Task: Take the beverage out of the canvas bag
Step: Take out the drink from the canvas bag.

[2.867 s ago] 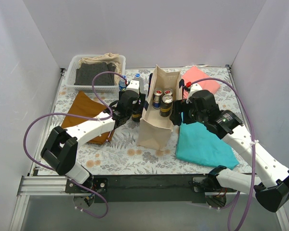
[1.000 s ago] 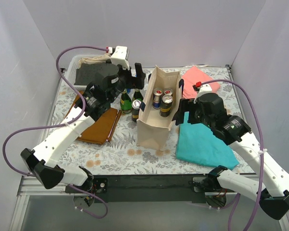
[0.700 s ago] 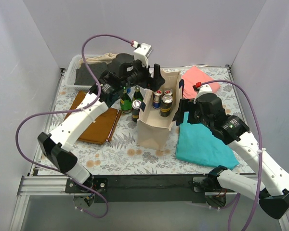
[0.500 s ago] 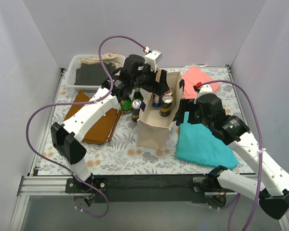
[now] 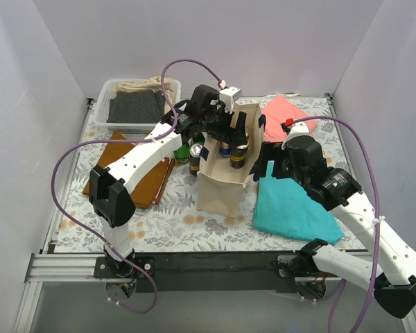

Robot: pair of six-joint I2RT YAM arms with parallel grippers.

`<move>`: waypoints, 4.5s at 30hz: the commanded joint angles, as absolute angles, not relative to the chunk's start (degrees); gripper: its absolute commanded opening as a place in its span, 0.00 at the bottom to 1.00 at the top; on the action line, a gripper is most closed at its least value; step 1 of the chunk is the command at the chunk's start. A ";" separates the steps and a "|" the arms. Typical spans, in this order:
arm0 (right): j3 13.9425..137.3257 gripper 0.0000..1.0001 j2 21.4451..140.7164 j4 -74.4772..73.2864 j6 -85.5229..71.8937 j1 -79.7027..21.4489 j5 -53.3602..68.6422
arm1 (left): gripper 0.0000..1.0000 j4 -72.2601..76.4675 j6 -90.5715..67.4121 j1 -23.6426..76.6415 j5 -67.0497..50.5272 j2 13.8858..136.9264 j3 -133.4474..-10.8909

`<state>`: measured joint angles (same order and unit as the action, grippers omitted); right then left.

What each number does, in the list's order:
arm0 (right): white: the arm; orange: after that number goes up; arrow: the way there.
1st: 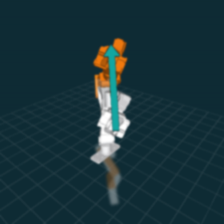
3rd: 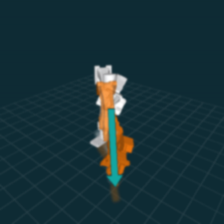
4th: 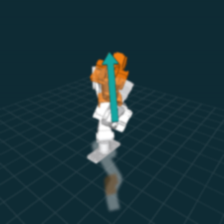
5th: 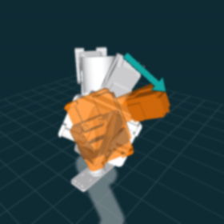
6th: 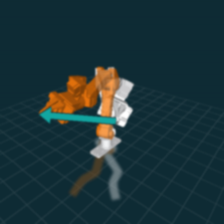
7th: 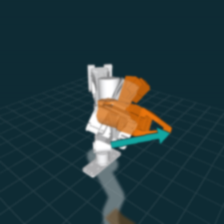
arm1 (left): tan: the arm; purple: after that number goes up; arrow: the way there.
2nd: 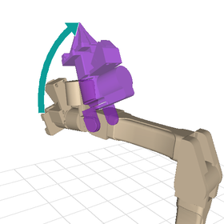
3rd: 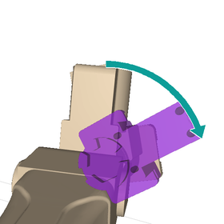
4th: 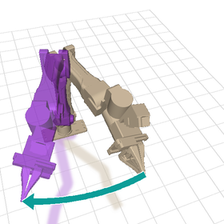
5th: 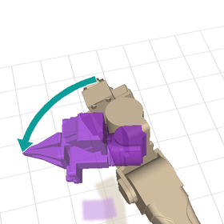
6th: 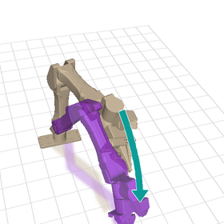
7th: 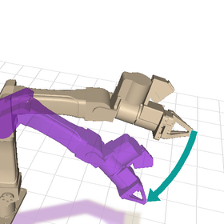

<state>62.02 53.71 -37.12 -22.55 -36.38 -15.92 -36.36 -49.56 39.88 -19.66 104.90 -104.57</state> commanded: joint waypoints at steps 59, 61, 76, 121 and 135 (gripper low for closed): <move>62.32 0.97 54.93 -36.30 -22.24 -36.12 -15.65 | 0.66 -37.09 -64.95 49.22 17.84 122.43 -114.87; 62.32 0.97 54.93 -36.30 -22.24 -36.04 -15.82 | 0.65 -37.09 -65.13 49.22 18.46 122.52 -114.79; 62.14 0.97 54.93 -36.30 -22.06 -36.04 -16.00 | 0.35 -36.91 -64.78 49.22 19.25 123.66 -115.66; 63.11 0.97 55.46 -35.86 -21.97 -35.95 -15.56 | 0.00 -39.55 -57.48 49.22 8.52 108.46 -114.96; 61.00 0.97 53.70 -35.60 -22.32 -35.95 -16.87 | 0.00 -40.17 -55.90 49.22 8.43 102.66 -115.23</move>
<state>61.95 54.98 -37.10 -22.35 -36.34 -15.49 -43.64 -56.99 48.99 8.21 111.98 -113.23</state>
